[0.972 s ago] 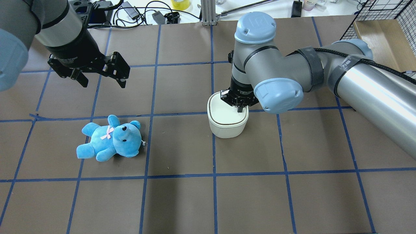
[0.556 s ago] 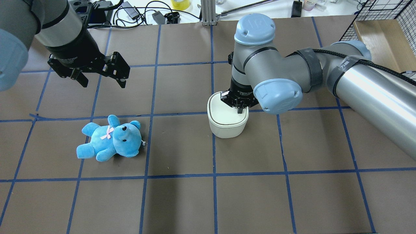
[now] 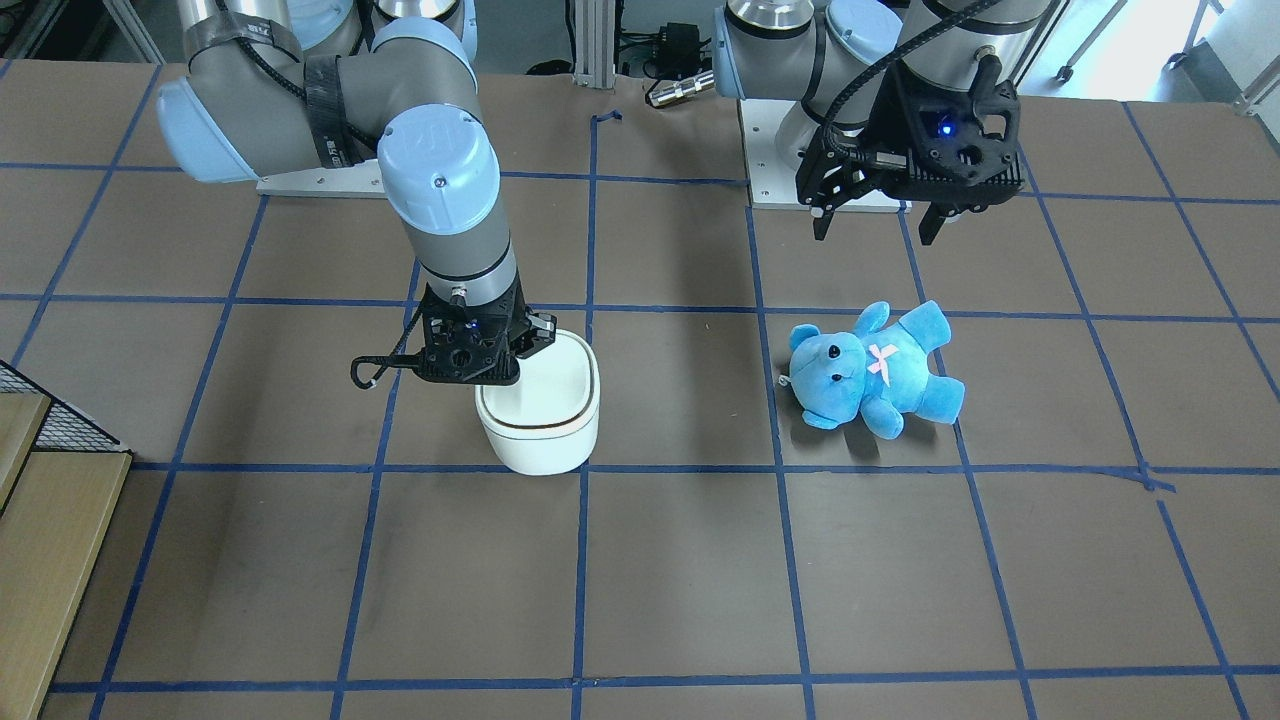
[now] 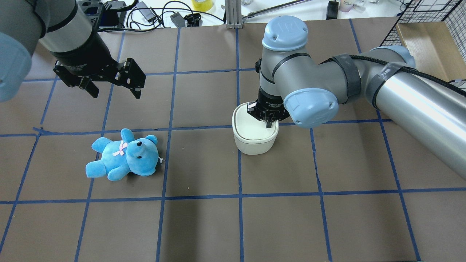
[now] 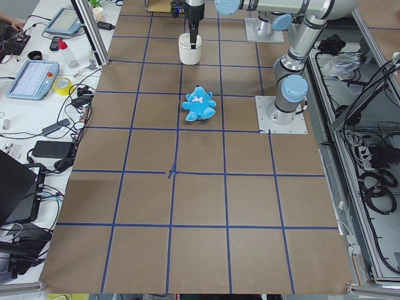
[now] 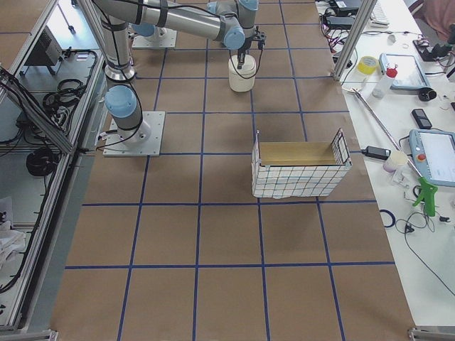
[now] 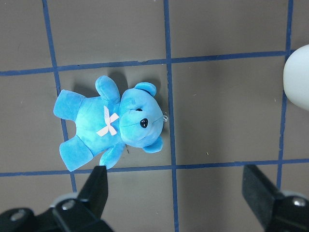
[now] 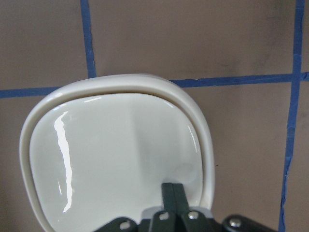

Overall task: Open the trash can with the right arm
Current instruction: 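Raise the right gripper away from the opened trash can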

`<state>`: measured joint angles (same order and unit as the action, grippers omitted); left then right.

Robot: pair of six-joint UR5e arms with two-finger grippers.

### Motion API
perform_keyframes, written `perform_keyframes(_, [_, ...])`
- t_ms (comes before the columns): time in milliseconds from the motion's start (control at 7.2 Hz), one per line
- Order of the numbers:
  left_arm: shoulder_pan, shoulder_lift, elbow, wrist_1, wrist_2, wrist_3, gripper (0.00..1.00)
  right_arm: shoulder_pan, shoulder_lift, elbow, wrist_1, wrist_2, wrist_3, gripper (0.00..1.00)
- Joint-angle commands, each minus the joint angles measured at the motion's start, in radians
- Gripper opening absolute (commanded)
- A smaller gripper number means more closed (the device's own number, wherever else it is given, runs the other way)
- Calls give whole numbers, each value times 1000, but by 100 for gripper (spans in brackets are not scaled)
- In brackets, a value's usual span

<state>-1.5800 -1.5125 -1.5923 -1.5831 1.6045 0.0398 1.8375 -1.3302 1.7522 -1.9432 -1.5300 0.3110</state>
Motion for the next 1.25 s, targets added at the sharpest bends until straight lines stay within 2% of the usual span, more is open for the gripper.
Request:
perform_keyframes(0, [0,0,0,0,0,0,100,0,0,0,-3,1,-3,0])
perform_keyframes(139, [0,0,0,0,0,0,100,-3,-18,-26,6,-7,5,13])
perform_keyframes(278, [0,0,0,0,0,-1,100,-13,-91,-78,39,-12,11,33])
perform_keyframes(417, [0,0,0,0,0,0,100,-38,-134,-142,147,-22,-3,93])
perform_keyframes(556, [0,0,0,0,0,0,100,-67,-138,-225,235,-66,-12,100])
perform_keyframes(694, [0,0,0,0,0,0,100,-108,-138,-285,291,-76,-64,100])
perform_keyframes(972, [0,0,0,0,0,0,100,-206,-144,-324,328,-64,-183,100])
perform_keyframes(1111, [0,0,0,0,0,0,100,-210,-149,-324,328,-67,-187,100])
